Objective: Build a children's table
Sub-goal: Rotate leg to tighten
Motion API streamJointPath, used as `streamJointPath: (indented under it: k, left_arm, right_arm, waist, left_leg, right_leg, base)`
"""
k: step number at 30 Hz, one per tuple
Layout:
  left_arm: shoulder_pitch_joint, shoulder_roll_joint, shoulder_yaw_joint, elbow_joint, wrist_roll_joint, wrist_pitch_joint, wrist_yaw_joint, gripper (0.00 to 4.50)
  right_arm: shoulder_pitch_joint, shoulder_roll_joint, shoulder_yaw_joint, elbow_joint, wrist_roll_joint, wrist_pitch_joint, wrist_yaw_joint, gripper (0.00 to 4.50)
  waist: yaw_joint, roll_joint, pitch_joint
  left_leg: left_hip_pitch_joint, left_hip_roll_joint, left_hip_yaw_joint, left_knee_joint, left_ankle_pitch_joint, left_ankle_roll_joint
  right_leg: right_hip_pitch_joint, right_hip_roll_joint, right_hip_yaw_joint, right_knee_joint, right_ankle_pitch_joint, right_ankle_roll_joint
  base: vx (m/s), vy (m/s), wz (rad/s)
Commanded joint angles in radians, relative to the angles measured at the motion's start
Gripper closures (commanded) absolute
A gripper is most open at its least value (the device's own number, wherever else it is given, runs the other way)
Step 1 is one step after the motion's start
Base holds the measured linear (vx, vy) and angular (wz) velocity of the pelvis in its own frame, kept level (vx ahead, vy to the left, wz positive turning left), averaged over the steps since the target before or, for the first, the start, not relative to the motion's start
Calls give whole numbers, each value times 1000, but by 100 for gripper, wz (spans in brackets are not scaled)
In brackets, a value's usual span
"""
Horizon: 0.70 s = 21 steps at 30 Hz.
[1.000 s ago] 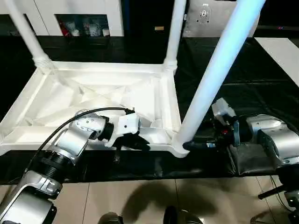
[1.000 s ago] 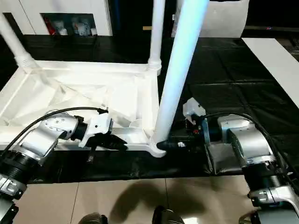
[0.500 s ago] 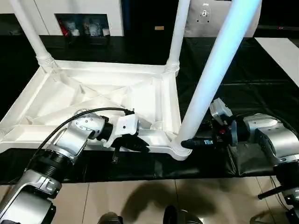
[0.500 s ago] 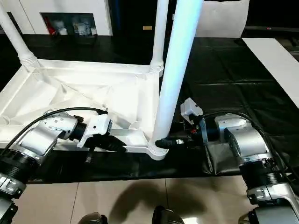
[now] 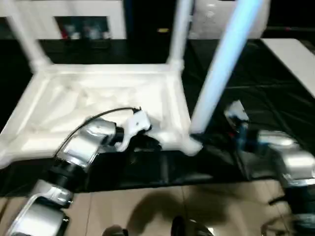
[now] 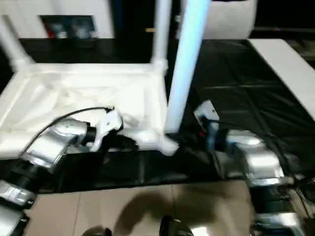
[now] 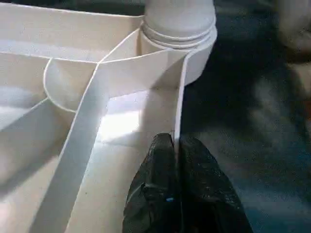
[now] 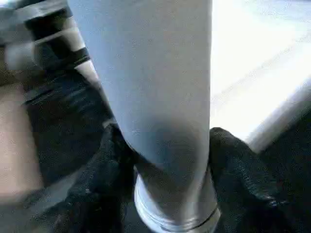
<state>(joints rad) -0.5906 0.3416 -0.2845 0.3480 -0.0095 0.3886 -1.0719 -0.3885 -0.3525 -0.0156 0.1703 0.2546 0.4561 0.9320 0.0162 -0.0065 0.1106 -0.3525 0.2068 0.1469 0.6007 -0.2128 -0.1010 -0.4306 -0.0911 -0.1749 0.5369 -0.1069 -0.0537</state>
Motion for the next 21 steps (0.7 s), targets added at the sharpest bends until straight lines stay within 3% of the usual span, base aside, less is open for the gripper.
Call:
streamJointPath:
  k: [1,3,6,7,8,9,12,15,18,19,21]
  left_arm:
    - [-16,-106,38,-55,-25,79,170,450]
    - [-30,-152,54,-45,-19,109,241,450]
    - [-66,-226,74,-8,-2,137,353,450]
    - [-81,-246,76,6,12,141,390,450]
    - [-88,-252,76,13,18,140,402,450]
    - [-95,-258,73,20,25,136,411,450]
    - [-101,-263,64,15,39,146,421,450]
    - [-85,-225,36,-8,64,146,406,450]
    - [-76,-206,32,-10,64,137,389,450]
    - [-64,-175,20,-13,64,116,348,450]
    - [-59,-160,16,-12,62,107,327,450]
  right_arm:
    - [-20,117,42,19,-17,50,-166,255]
    - [-48,183,12,40,-35,70,-297,256]
    - [-95,301,-34,72,-52,89,-506,256]
    - [-112,347,-48,82,-50,72,-563,256]
    - [-118,363,-50,86,-52,63,-579,256]
    - [-124,372,-40,91,-62,40,-582,201]
    - [-130,384,-23,94,-94,6,-604,181]
    - [-105,363,-25,69,-88,-23,-566,154]
    - [-93,325,-22,62,-91,-45,-526,144]
    - [-77,266,-27,50,-80,-58,-456,121]
    - [-69,236,-26,44,-71,-64,-411,108]
  waist:
    - [-12,-4,-67]
    - [-29,-2,-67]
    - [-50,1,-61]
    - [-56,10,-69]
    - [-59,9,-69]
    - [-61,10,-69]
    - [-57,5,-73]
    - [-46,7,-80]
    - [-39,2,-80]
    - [-26,1,-90]
    - [-21,-1,-89]
  left_leg:
    - [-10,1,4,-62,-160,68]
    - [-10,2,-1,-62,-189,75]
    - [2,3,-4,-61,-232,77]
    - [1,11,-11,-65,-228,82]
    - [-2,17,-14,-68,-224,87]
    - [-4,18,-14,-71,-218,92]
    - [-12,12,-7,-70,-150,111]
    - [-15,10,-5,-67,-81,132]
    - [-17,8,-1,-63,-40,152]
    - [-24,3,-1,-58,9,171]
    - [-27,4,4,-54,47,207]
  right_leg:
    - [82,-46,22,-106,-607,46]
    - [88,-48,8,-115,-608,56]
    - [82,-48,-1,-128,-632,61]
    - [92,-58,0,-122,-581,49]
    - [91,-60,3,-115,-550,38]
    - [90,-61,9,-106,-508,15]
    - [89,-64,26,-85,-426,-44]
    - [93,-66,38,-66,-360,-80]
    - [91,-62,46,-55,-323,-101]
    - [101,-59,52,-42,-277,-103]
    - [94,-56,58,-33,-216,-124]
  base:
    - [0,0,0]
    - [0,0,0]
    - [0,0,0]
    - [0,0,0]
    - [0,0,0]
    - [0,0,0]
    - [0,0,0]
    - [0,0,0]
    - [0,0,0]
    - [0,0,0]
    - [0,0,0]
